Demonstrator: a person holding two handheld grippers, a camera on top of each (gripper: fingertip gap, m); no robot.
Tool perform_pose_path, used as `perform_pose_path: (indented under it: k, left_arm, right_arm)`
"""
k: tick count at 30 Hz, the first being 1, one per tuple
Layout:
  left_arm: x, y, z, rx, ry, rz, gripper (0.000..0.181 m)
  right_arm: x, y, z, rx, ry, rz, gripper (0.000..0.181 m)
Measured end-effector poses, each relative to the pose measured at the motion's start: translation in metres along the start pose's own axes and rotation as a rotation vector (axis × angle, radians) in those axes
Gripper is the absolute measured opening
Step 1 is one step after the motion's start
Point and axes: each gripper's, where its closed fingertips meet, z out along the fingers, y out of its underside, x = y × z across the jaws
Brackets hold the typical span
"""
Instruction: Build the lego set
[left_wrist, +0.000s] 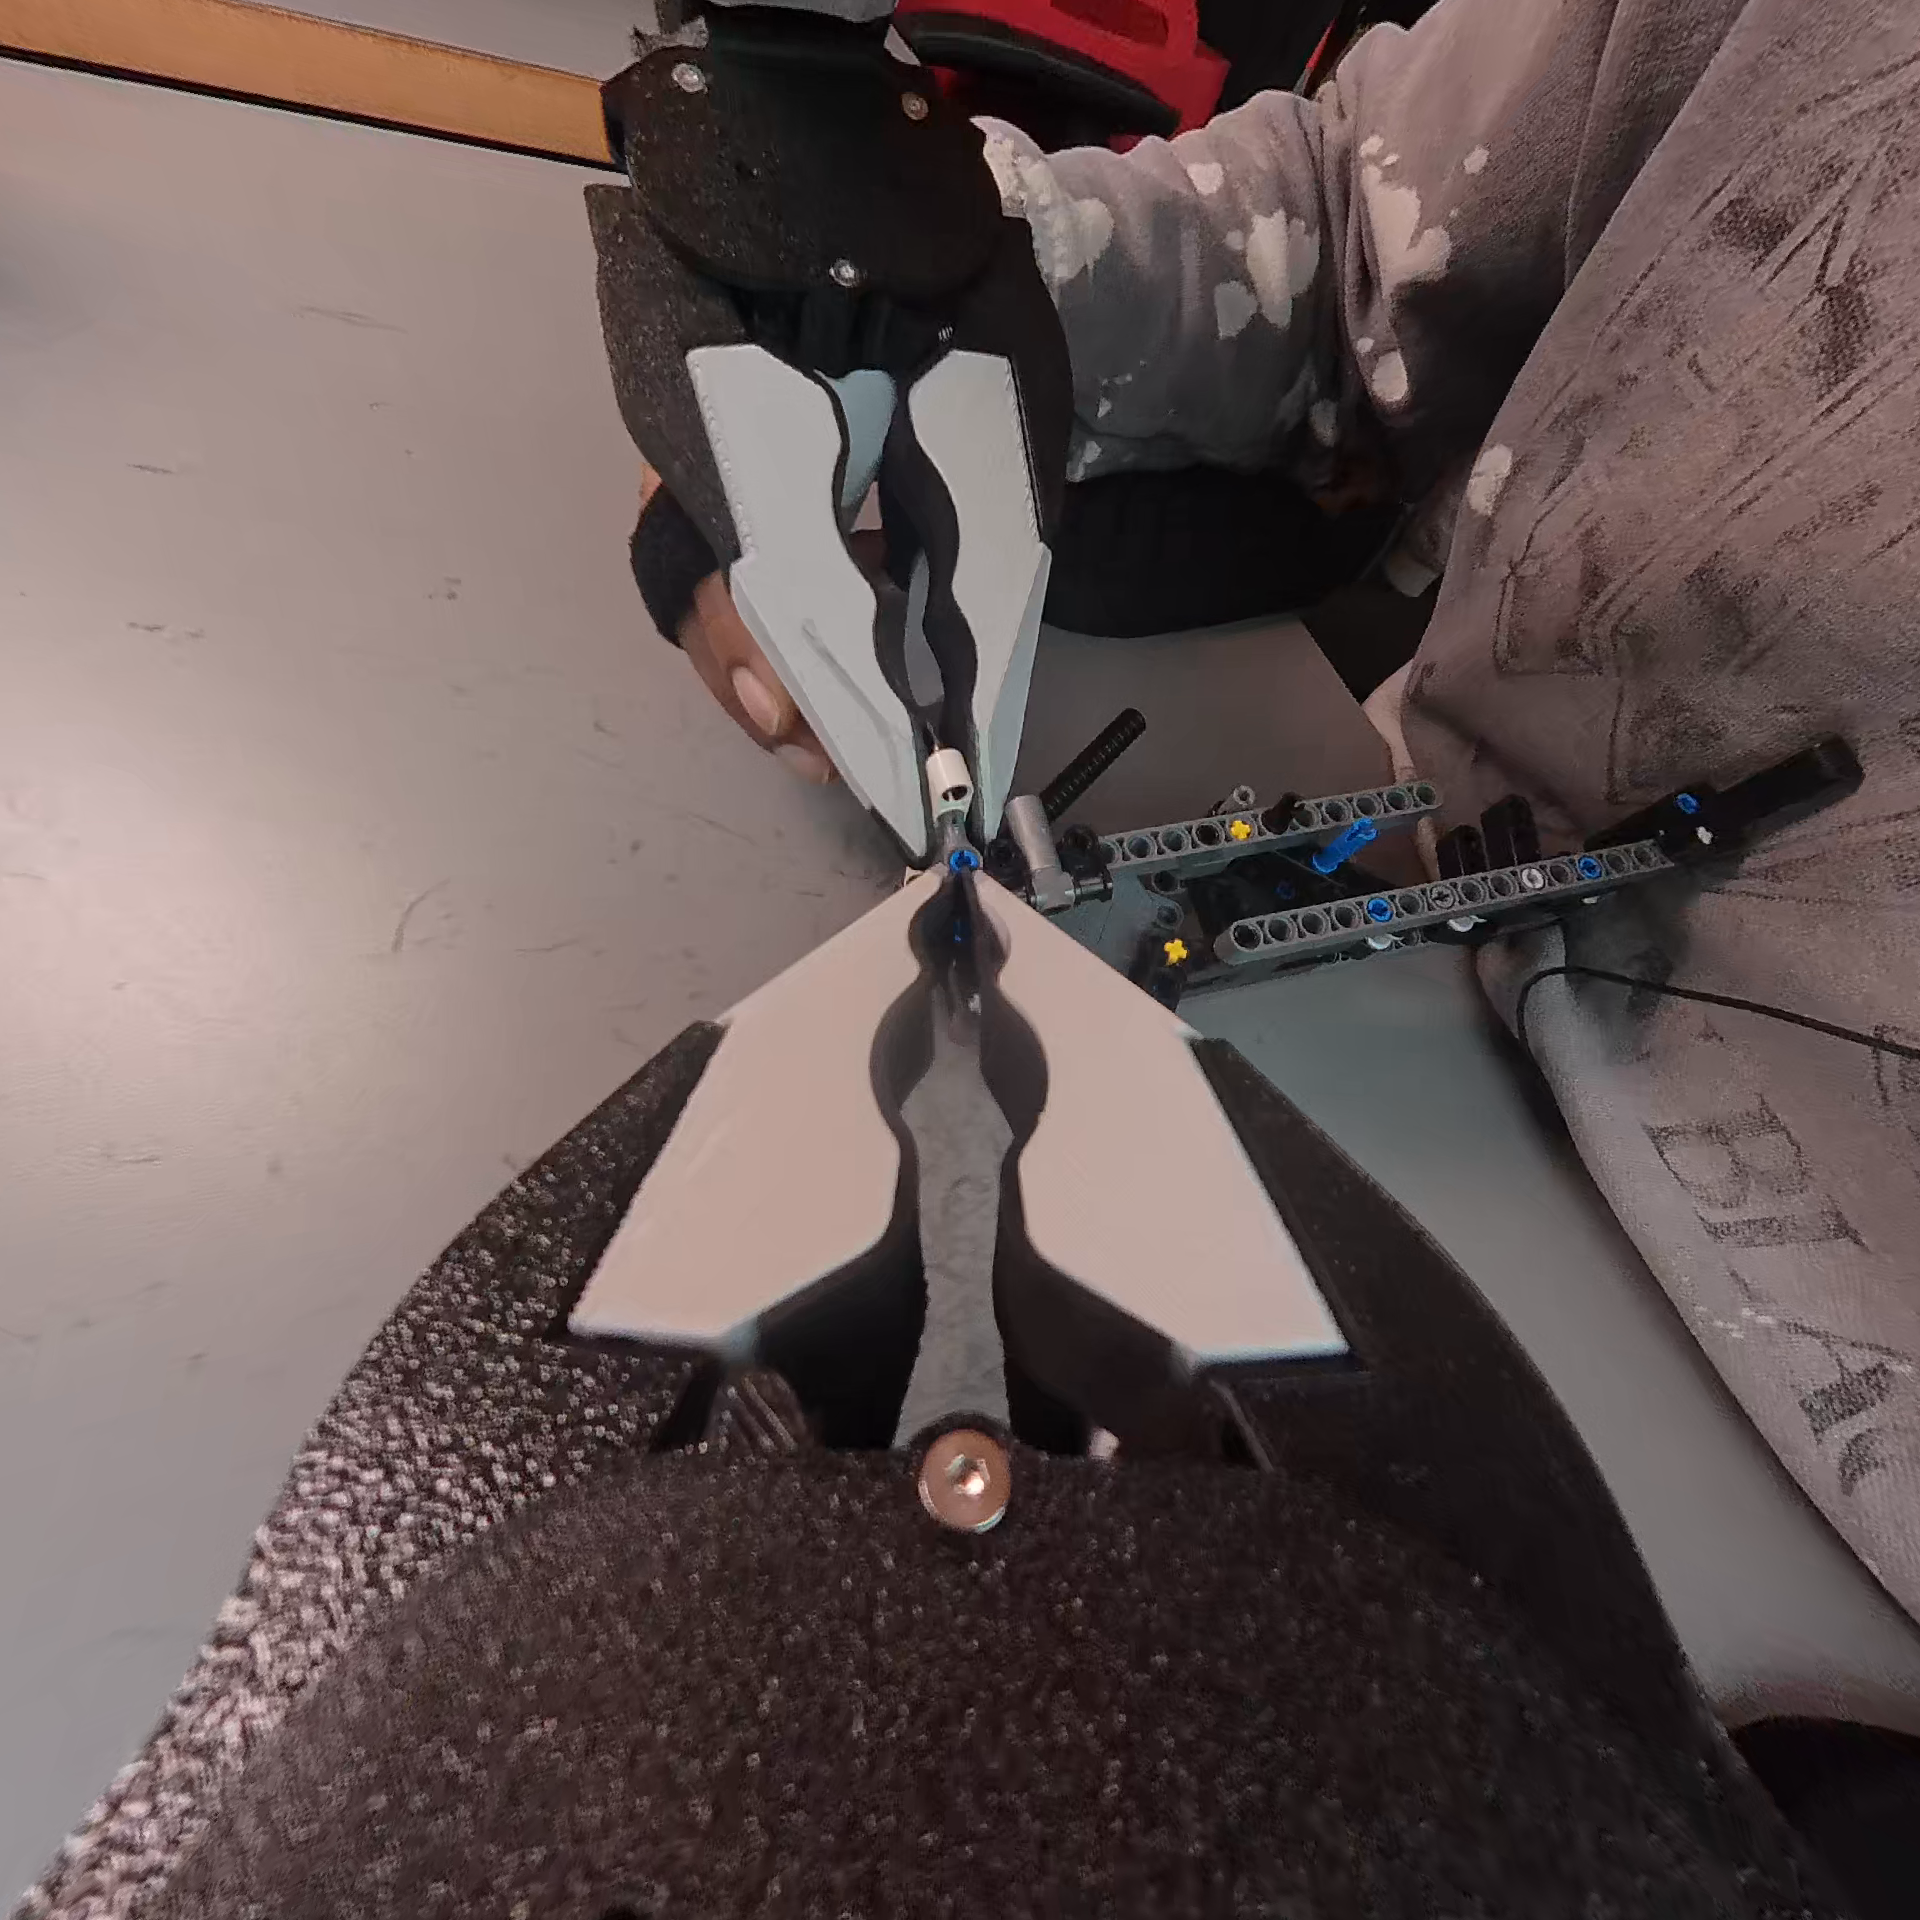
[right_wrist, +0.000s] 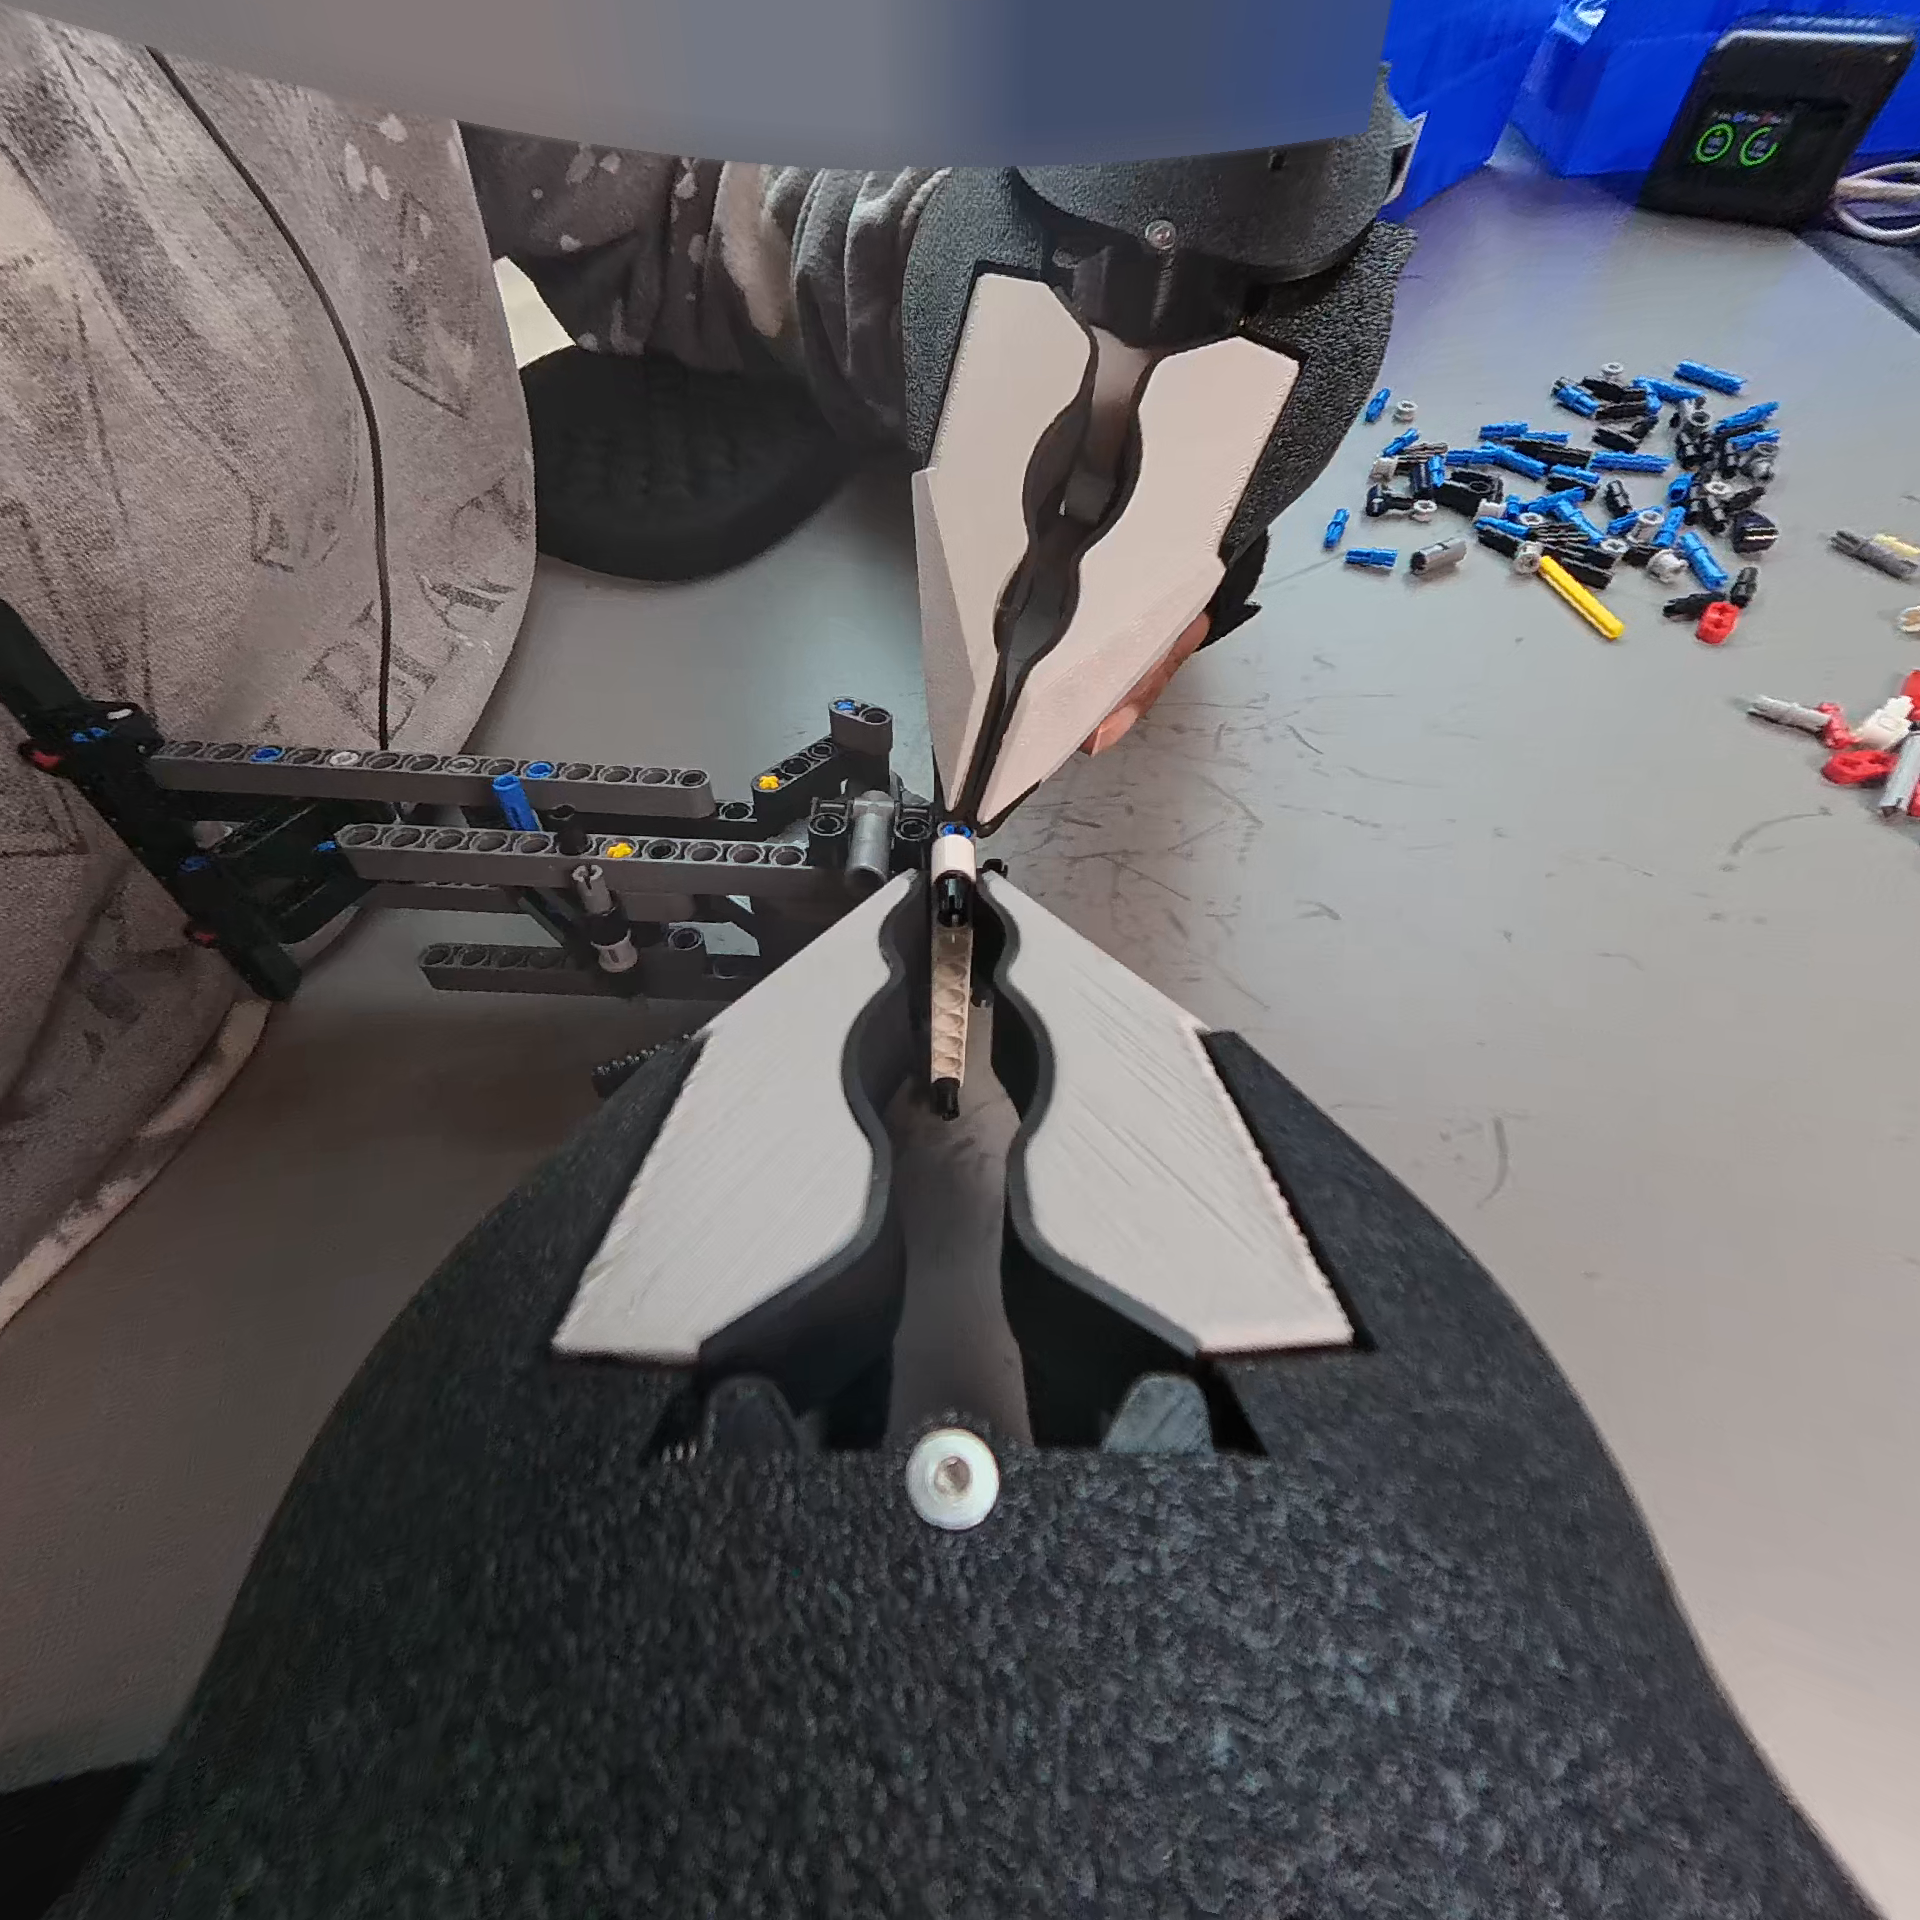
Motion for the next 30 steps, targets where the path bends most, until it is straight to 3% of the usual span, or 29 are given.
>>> perform_pose_path:
  k: [9, 30]
  left_arm:
    - [0.0004, -0.0002, 0.0002, 0.015, -0.078, -0.007, 0.000]
    - [0.0011, -0.0023, 0.0013, 0.039, -0.165, -0.021, 0.000]
  right_arm:
    - [0.0009, 0.0002, -0.0005, -0.009, 0.090, -0.010, 0.006]
    - [-0.0004, 0.0003, -0.0003, -0.044, 0.114, 0.028, 0.006]
